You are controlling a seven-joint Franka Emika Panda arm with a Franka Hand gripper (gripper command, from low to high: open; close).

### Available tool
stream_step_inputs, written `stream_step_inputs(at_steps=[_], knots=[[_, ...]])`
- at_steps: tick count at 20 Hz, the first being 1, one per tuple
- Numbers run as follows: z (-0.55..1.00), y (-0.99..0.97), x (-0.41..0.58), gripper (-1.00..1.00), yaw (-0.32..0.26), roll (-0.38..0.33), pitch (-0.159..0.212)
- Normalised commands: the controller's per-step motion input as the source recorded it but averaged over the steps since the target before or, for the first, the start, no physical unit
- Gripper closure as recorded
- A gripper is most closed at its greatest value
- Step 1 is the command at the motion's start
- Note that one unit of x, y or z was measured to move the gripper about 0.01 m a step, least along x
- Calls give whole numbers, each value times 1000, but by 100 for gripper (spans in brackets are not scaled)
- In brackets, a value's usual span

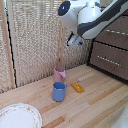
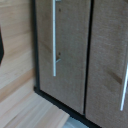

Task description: Kindly get your arm to the topmost drawer handle. Get a good grip on it, then softly pull to open it.

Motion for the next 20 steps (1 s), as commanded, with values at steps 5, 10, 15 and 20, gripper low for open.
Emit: stream_step_inputs(at_steps=[5,10,15,20], knots=[[296,-429,-190,-100,-77,-200,155],[239,-590,-270,-100,-17,-188,135],[31,-715,-119,-100,0,-243,51],[0,-705,-125,-100,0,-293,0]])
